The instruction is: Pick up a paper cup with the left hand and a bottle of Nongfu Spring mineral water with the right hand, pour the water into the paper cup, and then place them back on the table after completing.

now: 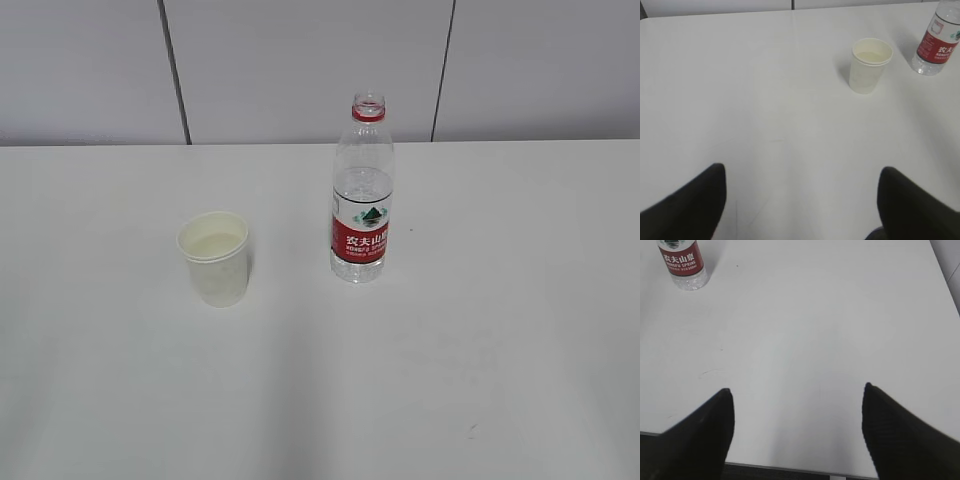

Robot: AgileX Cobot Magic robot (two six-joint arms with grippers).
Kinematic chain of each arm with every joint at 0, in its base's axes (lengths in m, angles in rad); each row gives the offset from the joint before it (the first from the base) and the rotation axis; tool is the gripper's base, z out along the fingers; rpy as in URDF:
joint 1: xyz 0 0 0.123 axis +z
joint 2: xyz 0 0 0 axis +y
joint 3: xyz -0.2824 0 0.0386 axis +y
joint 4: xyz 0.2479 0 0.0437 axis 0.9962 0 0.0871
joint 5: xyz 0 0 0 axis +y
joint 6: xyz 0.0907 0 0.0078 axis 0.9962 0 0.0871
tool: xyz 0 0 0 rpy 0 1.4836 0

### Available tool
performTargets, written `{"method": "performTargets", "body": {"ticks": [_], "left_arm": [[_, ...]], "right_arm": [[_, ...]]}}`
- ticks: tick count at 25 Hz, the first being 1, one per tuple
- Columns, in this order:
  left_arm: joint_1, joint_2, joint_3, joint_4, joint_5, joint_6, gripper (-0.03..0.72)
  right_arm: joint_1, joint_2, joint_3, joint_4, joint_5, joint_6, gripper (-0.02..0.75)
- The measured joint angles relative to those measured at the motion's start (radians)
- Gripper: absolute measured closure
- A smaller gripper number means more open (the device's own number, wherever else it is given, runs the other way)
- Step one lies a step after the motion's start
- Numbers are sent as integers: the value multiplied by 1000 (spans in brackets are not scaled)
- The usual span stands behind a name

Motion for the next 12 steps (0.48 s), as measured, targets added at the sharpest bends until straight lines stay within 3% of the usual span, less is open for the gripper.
{"method": "performTargets", "body": {"ticks": [12], "left_arm": [[0,0,0,0,0,0,125]], "right_arm": [[0,0,0,0,0,0,150]]}}
